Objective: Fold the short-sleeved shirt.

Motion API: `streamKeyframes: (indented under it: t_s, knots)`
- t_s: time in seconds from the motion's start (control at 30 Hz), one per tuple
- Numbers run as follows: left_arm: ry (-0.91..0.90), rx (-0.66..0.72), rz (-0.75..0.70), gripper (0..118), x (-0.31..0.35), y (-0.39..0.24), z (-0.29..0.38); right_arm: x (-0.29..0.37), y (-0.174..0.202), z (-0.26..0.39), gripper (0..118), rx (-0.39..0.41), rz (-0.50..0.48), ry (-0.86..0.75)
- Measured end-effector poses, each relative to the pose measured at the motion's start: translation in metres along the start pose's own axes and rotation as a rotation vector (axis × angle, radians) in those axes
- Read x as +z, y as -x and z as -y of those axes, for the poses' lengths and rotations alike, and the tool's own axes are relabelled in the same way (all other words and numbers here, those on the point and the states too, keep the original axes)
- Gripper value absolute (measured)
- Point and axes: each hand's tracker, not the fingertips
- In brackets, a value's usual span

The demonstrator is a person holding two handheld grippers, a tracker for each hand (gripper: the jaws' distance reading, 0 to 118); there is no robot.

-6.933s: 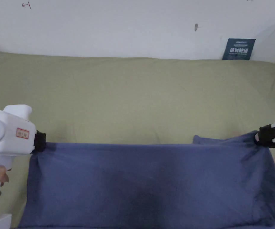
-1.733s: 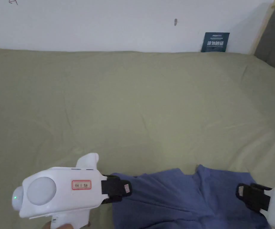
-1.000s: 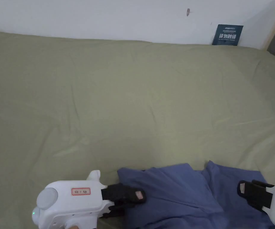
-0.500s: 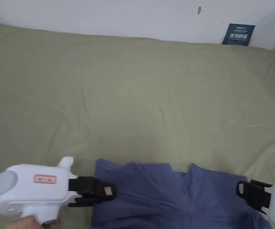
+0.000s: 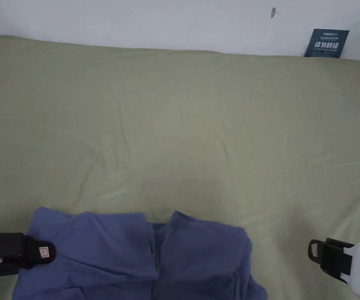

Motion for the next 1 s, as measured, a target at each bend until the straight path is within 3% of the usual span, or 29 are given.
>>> streamKeyframes:
  t_s: [0.17,0.37,0.5,0.73,0.77,0.83,0.87,1.0]
  knots:
    - [-0.046,-0.067,0.009,11,0.013,-0.057,-0.007,0.005,-0.014,0.003,0,-0.03,0.006,-0.011]
    - [-0.049,-0.28,-0.057,11,0.006,-0.172,-0.003,0.018,-0.035,0.004,0,-0.043,0.035,-0.038]
    - [0.043,-0.394,-0.024,11,-0.04,-0.243,0.016,0.024,-0.05,0.004,0,-0.068,0.045,-0.051]
    - [0.26,-0.433,0.03,12,-0.161,-0.302,0.048,0.034,-0.075,0.012,0,-0.13,0.06,-0.066]
    - [0.279,-0.415,0.031,16,-0.18,-0.303,0.051,0.035,-0.079,0.014,0,-0.138,0.064,-0.066]
    - [0.352,-0.37,0.102,66,-0.209,-0.3,0.054,0.036,-0.084,0.016,0,-0.157,0.077,-0.061]
    - [0.354,-0.34,0.07,84,-0.214,-0.301,0.057,0.038,-0.087,0.016,0,-0.165,0.08,-0.062]
    - [0.267,-0.374,0.019,88,-0.196,-0.295,0.051,0.042,-0.092,0.017,0,-0.185,0.079,-0.071]
